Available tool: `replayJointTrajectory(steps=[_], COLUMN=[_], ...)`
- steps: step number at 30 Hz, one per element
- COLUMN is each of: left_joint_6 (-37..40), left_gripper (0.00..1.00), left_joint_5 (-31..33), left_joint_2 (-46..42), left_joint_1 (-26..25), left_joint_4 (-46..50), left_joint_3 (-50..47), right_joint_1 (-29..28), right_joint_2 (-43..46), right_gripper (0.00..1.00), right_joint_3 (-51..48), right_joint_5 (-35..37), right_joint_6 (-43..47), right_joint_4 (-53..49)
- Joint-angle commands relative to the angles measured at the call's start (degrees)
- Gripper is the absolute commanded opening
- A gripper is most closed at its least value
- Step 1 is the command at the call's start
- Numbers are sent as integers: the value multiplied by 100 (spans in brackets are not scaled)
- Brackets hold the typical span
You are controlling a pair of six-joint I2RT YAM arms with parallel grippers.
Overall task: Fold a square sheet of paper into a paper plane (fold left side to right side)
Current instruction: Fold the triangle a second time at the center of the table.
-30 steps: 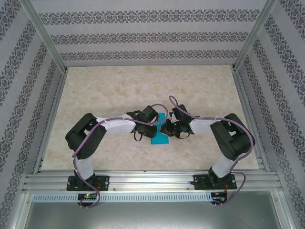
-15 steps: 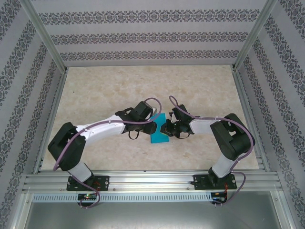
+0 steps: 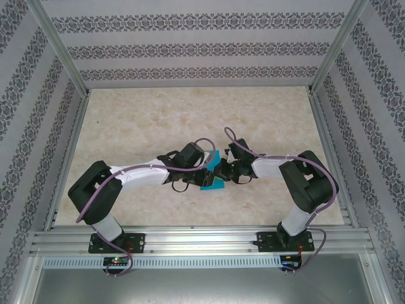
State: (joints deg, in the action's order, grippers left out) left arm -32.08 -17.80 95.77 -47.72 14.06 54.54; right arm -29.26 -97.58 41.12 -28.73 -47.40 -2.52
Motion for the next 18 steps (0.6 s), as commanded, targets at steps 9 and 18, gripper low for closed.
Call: replayJointTrajectory(steps=[9, 18], left_joint_6=[-81, -88], left_gripper=[35, 35], left_joint_5=[-55, 33], left_joint_2=[475, 617], left_joint_1=[-70, -79], left_joint_4=[-194, -116], left_joint_3=[122, -31], right_joint_1=[-28, -1], right_joint_2=[-168, -142], right_gripper=[9, 10], right_joint_3=[-96, -69], right_joint_5=[316, 315], right_joint_6=[178, 222], right_joint_4=[-337, -403])
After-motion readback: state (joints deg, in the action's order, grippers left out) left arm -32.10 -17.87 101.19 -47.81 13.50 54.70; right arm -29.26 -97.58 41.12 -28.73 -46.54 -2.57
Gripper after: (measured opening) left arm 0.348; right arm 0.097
